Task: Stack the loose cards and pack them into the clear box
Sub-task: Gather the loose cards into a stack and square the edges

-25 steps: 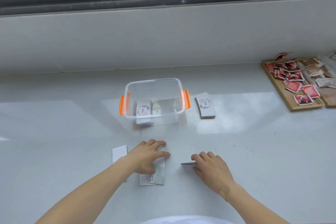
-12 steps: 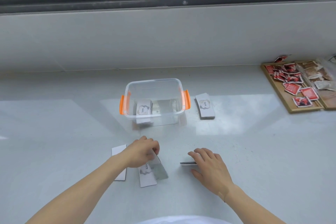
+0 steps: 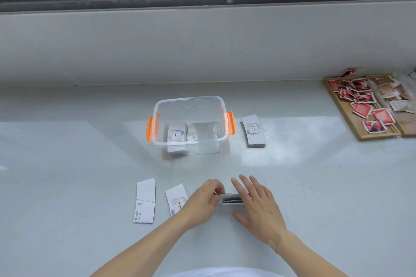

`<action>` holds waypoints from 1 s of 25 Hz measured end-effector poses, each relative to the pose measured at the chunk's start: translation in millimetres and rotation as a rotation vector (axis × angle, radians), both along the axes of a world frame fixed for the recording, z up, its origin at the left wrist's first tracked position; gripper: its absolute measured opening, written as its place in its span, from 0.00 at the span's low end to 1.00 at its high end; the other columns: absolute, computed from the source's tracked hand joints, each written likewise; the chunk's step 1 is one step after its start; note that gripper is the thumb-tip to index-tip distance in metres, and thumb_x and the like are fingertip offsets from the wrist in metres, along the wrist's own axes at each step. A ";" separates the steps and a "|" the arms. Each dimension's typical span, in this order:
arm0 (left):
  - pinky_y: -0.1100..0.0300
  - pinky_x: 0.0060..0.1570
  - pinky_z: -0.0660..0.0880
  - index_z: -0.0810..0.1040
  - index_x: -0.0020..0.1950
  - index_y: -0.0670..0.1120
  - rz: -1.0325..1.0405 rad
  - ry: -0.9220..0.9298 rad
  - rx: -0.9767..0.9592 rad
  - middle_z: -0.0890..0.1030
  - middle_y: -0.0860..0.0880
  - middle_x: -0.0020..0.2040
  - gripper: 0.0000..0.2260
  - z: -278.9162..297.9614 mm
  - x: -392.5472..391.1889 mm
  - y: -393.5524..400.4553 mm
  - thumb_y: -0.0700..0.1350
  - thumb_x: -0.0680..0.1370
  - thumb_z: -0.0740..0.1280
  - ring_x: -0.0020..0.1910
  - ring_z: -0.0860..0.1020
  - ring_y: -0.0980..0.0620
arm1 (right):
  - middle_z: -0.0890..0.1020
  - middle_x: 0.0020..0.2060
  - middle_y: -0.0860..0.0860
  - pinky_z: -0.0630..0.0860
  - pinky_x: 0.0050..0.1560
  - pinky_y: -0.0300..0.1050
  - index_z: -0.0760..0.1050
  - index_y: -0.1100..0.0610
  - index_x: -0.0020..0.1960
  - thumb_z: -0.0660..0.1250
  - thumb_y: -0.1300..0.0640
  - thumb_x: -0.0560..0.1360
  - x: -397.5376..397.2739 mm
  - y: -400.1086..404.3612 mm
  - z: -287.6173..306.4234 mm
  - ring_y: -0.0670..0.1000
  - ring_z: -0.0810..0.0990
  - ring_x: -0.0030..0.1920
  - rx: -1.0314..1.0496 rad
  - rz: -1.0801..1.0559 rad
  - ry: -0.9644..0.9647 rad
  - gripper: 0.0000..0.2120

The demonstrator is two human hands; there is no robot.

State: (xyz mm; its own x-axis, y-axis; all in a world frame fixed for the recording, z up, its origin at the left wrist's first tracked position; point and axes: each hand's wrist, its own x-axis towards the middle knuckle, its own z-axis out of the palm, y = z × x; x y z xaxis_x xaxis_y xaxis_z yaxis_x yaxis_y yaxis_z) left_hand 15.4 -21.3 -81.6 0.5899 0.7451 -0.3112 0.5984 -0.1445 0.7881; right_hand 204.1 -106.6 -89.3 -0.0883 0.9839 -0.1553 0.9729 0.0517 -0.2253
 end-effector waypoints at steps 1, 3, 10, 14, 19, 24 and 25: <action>0.60 0.54 0.72 0.74 0.51 0.50 0.017 -0.024 -0.046 0.76 0.52 0.51 0.12 -0.3 6.3 -3.6 0.34 0.77 0.58 0.51 0.75 0.53 | 0.66 0.74 0.52 0.71 0.66 0.56 0.53 0.49 0.77 0.71 0.42 0.70 -0.2 -0.2 -0.5 0.59 0.65 0.73 0.002 -0.002 -0.003 0.42; 0.63 0.54 0.72 0.76 0.50 0.52 0.075 -0.065 -0.168 0.79 0.52 0.52 0.16 0.0 12.9 -5.9 0.32 0.75 0.57 0.53 0.76 0.55 | 0.68 0.73 0.52 0.72 0.65 0.56 0.56 0.49 0.76 0.71 0.42 0.70 -0.5 -0.1 -1.5 0.60 0.67 0.72 0.008 -0.008 -0.008 0.41; 0.60 0.55 0.74 0.74 0.48 0.53 0.082 -0.079 -0.259 0.79 0.49 0.52 0.15 1.3 24.1 -14.2 0.39 0.64 0.63 0.53 0.78 0.53 | 0.75 0.66 0.47 0.77 0.51 0.49 0.71 0.48 0.65 0.70 0.51 0.72 -3.6 2.0 -2.7 0.55 0.77 0.57 0.014 -0.054 0.023 0.23; 0.52 0.51 0.73 0.70 0.50 0.46 -0.019 0.060 -0.090 0.74 0.46 0.52 0.13 -9.0 35.6 -23.4 0.34 0.68 0.61 0.51 0.74 0.47 | 0.80 0.38 0.45 0.73 0.28 0.44 0.77 0.51 0.45 0.79 0.55 0.64 -4.5 -0.3 -1.9 0.52 0.77 0.35 0.084 -0.048 -0.001 0.13; 0.54 0.45 0.66 0.69 0.52 0.48 -0.060 0.286 0.243 0.75 0.49 0.51 0.09 -13.8 43.6 -23.7 0.41 0.72 0.61 0.50 0.72 0.46 | 0.76 0.28 0.45 0.65 0.20 0.43 0.76 0.52 0.37 0.81 0.53 0.62 -0.7 9.1 4.2 0.51 0.75 0.28 0.141 -0.007 -0.041 0.14; 0.55 0.46 0.66 0.71 0.51 0.49 -0.040 0.284 0.377 0.76 0.50 0.50 0.09 -18.1 37.9 -18.5 0.42 0.72 0.61 0.49 0.72 0.47 | 0.76 0.30 0.46 0.69 0.25 0.46 0.76 0.52 0.40 0.79 0.56 0.66 -6.0 10.9 3.0 0.52 0.74 0.30 0.174 -0.058 0.020 0.11; 0.55 0.44 0.65 0.71 0.52 0.48 -0.067 0.327 0.378 0.75 0.50 0.51 0.10 -21.1 37.8 -20.7 0.41 0.72 0.61 0.50 0.72 0.46 | 0.76 0.30 0.46 0.70 0.26 0.46 0.77 0.52 0.40 0.79 0.57 0.65 -8.4 8.1 0.2 0.53 0.74 0.30 0.162 -0.066 0.018 0.11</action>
State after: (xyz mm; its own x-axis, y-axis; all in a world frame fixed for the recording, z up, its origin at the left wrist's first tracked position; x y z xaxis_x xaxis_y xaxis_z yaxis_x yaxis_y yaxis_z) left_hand 53.2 -42.0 -102.8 0.5566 0.8055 -0.2034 0.7851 -0.4299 0.4458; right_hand 195.7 -98.5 -89.1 -0.0238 0.9997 0.0069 0.9714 0.0248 -0.2363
